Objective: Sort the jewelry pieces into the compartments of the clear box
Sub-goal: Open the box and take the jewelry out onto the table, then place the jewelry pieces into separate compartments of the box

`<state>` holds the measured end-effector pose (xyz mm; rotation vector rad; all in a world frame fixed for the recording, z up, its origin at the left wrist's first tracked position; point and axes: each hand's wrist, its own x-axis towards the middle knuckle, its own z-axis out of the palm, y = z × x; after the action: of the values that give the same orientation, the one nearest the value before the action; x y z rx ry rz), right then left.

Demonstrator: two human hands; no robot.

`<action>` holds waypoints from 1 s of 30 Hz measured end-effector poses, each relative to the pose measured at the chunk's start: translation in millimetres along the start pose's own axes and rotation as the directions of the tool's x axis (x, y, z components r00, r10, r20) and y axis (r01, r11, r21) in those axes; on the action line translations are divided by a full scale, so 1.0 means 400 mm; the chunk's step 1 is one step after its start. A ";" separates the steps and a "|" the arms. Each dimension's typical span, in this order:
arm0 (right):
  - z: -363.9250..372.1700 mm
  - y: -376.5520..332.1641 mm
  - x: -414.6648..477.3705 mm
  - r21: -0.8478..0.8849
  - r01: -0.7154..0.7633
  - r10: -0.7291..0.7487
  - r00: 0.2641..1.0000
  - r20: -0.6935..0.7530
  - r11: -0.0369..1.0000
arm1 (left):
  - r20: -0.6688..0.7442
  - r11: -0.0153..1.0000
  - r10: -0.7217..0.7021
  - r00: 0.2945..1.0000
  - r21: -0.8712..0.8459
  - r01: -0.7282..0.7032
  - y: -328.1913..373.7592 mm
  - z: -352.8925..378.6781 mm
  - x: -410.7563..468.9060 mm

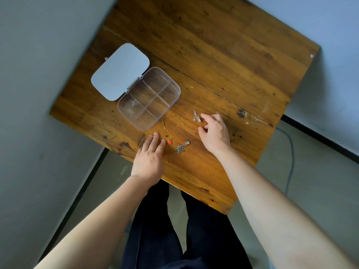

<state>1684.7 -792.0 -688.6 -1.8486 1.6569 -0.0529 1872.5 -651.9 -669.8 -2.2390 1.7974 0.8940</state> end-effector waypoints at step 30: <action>0.015 0.172 -0.226 -0.050 0.180 -0.184 0.979 -0.086 0.982 | -0.110 0.966 0.260 0.959 0.028 -0.258 0.102 0.040 0.043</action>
<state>1609.0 -707.4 -692.1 -2.0536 1.5539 -0.1831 1830.8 -670.4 -681.5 -2.1176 2.1797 0.8063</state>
